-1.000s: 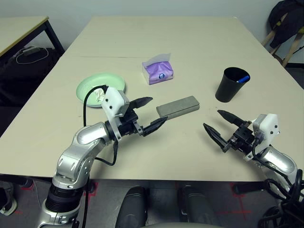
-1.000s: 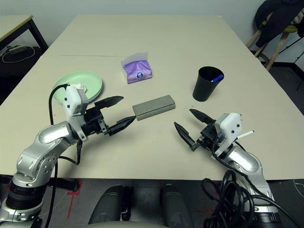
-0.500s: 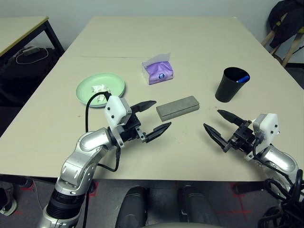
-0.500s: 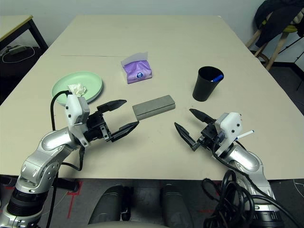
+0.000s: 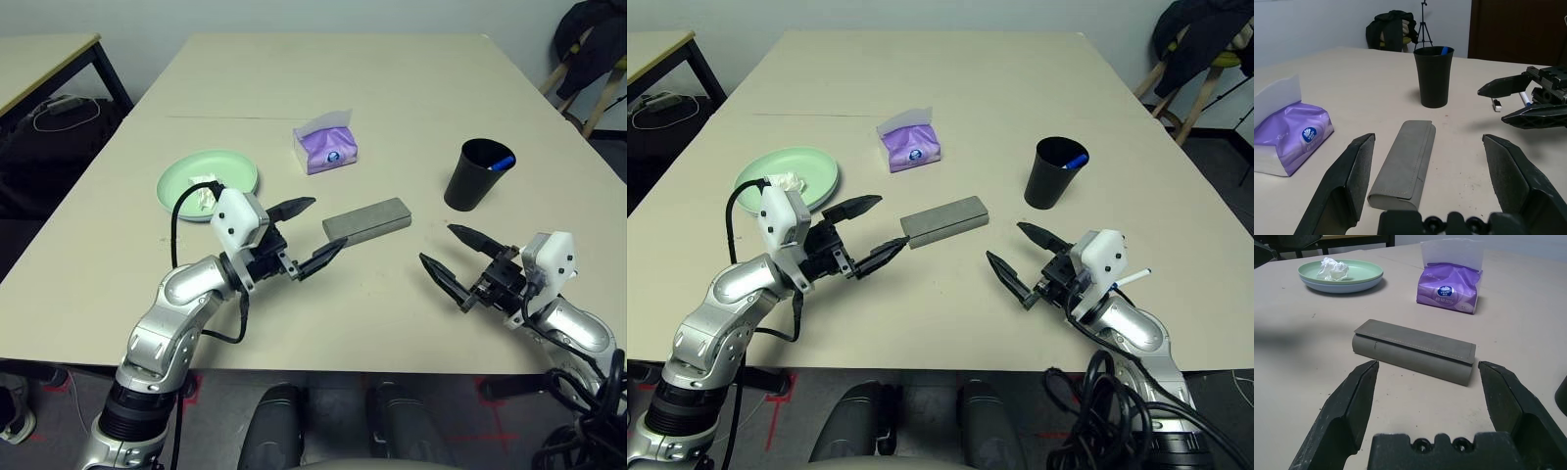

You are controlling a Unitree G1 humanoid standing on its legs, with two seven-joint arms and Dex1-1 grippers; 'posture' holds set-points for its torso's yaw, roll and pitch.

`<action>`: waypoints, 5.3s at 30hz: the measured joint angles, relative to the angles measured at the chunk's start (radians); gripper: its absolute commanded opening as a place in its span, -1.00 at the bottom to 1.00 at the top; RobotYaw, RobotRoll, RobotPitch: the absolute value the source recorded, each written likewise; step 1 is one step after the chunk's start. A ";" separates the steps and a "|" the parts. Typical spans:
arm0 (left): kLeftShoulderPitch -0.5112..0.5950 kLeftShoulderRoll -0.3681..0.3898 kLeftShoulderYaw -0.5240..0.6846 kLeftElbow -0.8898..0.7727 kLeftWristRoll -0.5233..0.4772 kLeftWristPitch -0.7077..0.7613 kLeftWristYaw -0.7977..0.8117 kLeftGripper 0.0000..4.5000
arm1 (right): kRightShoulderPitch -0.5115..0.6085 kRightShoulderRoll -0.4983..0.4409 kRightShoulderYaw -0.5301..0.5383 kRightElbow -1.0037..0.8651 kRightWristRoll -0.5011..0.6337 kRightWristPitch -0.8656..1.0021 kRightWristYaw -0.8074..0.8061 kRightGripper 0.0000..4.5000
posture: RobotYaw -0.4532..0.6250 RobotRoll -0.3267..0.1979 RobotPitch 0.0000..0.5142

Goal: Organize and tidy the items on the table.

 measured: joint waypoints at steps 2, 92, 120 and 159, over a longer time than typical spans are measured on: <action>0.000 0.002 0.000 0.000 0.000 0.008 0.000 0.98 | 0.001 0.000 0.000 0.000 0.000 0.000 0.002 1.00 | -0.13 0.25 -0.64; -0.038 0.028 -0.006 0.037 0.005 0.040 -0.001 1.00 | -0.616 -0.688 0.548 0.497 -0.851 -0.586 0.704 -0.79 | -0.13 0.25 -0.53; -0.059 0.027 -0.008 0.043 0.013 0.040 -0.006 1.00 | -0.649 -0.667 0.493 0.345 -0.514 -0.217 0.858 -0.81 | -0.16 0.25 -0.57; -0.075 0.025 -0.016 0.077 0.023 0.037 -0.026 1.00 | -0.839 -0.056 -0.043 0.353 -0.219 0.140 -0.279 -0.81 | -0.20 0.25 -0.53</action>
